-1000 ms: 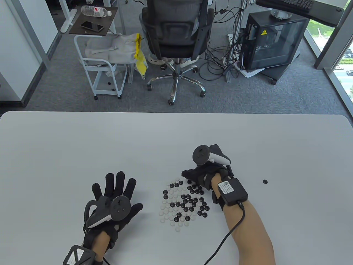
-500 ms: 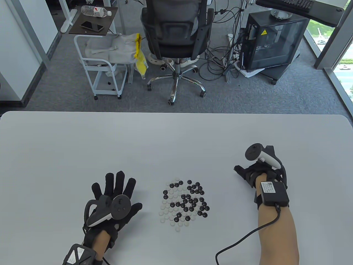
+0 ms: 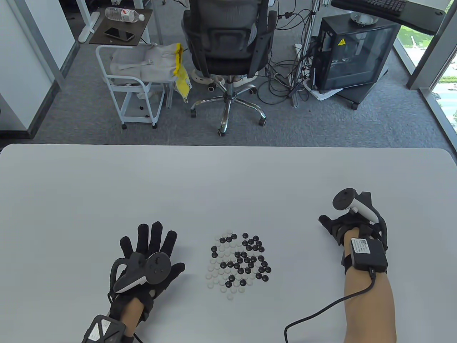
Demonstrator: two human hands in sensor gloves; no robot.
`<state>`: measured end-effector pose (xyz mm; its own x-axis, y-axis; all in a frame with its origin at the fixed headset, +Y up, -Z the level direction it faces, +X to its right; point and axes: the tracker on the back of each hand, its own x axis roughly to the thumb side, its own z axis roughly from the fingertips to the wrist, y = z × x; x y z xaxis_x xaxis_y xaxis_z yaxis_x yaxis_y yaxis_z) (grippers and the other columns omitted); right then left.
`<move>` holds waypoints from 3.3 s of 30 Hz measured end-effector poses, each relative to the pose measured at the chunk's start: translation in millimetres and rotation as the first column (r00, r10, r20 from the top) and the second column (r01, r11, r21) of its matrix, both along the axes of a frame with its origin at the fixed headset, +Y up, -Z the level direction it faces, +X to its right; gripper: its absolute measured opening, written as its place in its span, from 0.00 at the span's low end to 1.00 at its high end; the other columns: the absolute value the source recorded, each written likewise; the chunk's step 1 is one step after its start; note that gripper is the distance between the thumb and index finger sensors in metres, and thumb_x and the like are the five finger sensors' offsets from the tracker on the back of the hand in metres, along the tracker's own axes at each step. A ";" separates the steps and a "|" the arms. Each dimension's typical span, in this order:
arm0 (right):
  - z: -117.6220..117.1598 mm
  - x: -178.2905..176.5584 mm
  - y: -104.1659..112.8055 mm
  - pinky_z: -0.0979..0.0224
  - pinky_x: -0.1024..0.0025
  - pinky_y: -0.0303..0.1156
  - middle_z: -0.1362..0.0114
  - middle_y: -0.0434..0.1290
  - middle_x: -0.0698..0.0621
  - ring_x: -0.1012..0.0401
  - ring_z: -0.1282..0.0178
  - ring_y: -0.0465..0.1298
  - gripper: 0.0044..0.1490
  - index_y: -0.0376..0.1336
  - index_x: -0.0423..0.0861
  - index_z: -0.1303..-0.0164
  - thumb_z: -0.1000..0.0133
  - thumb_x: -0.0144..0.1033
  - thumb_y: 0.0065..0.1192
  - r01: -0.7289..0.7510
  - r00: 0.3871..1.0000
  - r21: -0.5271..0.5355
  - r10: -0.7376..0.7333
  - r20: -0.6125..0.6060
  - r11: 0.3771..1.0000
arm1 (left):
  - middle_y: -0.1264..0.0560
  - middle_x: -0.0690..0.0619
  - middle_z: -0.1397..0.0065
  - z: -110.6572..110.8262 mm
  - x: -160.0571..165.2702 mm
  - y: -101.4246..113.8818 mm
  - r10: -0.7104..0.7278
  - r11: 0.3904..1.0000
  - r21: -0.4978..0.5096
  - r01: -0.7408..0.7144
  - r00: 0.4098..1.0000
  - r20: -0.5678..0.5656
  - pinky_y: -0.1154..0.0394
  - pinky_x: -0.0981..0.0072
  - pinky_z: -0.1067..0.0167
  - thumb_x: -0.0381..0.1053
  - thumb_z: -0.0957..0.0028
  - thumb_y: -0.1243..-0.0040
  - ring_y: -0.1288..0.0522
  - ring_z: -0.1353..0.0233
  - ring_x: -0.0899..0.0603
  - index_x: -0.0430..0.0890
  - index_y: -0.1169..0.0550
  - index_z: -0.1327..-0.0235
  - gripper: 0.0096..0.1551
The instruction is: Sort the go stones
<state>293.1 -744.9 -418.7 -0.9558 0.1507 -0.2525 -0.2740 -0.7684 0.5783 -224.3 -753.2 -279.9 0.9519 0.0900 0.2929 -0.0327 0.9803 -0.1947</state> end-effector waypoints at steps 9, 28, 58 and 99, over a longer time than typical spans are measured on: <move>-5.5 -108.8 15.2 0.34 0.09 0.32 0.13 0.36 0.22 0.23 0.21 0.28 0.45 0.63 0.38 0.17 0.32 0.56 0.39 0.198 0.899 -0.022 -0.191 -0.394 0.980 | 0.75 0.35 0.15 0.1 0.3 0.2 -0.005 1.000 -0.002 0.005 1.000 0.001 0.75 0.13 0.44 0.71 0.38 0.59 0.78 0.22 0.22 0.47 0.60 0.12 0.53; -18.1 -190.3 -16.5 0.34 0.09 0.31 0.13 0.33 0.22 0.24 0.23 0.26 0.44 0.60 0.40 0.14 0.33 0.57 0.38 0.184 0.846 -0.072 -0.195 -0.496 0.980 | 0.75 0.35 0.15 1.4 -6.5 0.4 0.011 1.000 0.003 -0.011 1.000 -0.008 0.75 0.13 0.44 0.71 0.38 0.59 0.78 0.22 0.22 0.47 0.60 0.12 0.53; 4.1 8.8 -7.6 0.33 0.09 0.32 0.13 0.37 0.23 0.24 0.21 0.28 0.44 0.65 0.37 0.19 0.32 0.56 0.40 0.017 0.999 -0.031 -0.019 -0.048 0.999 | 0.75 0.35 0.15 -0.1 -8.7 -1.2 0.005 1.000 -0.010 -0.006 1.000 -0.018 0.75 0.13 0.44 0.71 0.38 0.59 0.78 0.22 0.22 0.47 0.60 0.12 0.53; -21.6 -87.6 -15.1 0.34 0.08 0.30 0.14 0.32 0.22 0.24 0.23 0.25 0.45 0.57 0.39 0.14 0.33 0.57 0.37 0.035 0.968 -0.024 -0.039 -0.248 0.999 | 0.75 0.35 0.15 0.2 -12.4 2.8 0.019 1.000 0.004 -0.019 1.000 -0.018 0.75 0.13 0.43 0.70 0.38 0.59 0.78 0.22 0.23 0.47 0.60 0.12 0.52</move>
<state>205.5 -760.0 -440.4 -0.9827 0.1847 -0.0114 -0.1482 -0.7486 0.6462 -236.7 -750.4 -279.6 0.9552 0.1072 0.2760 -0.0551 0.9802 -0.1900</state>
